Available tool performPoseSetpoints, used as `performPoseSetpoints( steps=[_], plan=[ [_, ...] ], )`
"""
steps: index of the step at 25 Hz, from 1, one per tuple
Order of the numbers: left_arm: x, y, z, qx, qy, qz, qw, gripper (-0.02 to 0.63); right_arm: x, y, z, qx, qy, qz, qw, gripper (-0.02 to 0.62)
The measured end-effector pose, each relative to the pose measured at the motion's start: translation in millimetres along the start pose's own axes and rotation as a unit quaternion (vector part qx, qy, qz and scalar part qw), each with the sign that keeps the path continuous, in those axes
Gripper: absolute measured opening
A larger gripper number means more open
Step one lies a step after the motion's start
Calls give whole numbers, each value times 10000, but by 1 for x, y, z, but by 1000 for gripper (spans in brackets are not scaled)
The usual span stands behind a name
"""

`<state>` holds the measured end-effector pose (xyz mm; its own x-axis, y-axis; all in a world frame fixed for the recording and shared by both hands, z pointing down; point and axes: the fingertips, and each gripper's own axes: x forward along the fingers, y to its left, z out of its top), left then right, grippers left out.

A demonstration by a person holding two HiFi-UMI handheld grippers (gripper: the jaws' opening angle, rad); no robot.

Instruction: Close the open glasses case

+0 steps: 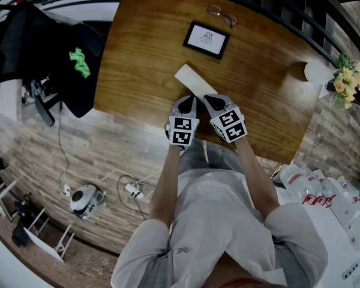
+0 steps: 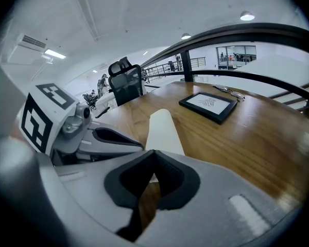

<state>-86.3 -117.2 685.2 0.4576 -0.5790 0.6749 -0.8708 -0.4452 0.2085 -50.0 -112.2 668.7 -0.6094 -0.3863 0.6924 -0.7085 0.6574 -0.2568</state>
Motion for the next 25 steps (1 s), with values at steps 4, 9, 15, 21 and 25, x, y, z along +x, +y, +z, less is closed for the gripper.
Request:
performPoseSetpoints(
  steps=[4,9,15,21,25],
  plan=[
    [-4,5,-3,-29,-7,15,10000,20,-4,-4,1,-8,-26,-99,9999,3],
    [-14,11,4,1,-135,45,9999,20,-15,-9,5,-85,-76,-279,9995,3],
    [-40,11,31,163,-560,35,9983,20,-41,-8,26,-252,-378,-531,9976,3],
    [-72,10,60,258,-1014,36,9945,20,-77,-3,53,-345,-815,-808,9928,3],
    [-99,9,92,413,-1464,60,9883,20,-104,4,78,-443,-1291,-966,9859,3]
  ],
)
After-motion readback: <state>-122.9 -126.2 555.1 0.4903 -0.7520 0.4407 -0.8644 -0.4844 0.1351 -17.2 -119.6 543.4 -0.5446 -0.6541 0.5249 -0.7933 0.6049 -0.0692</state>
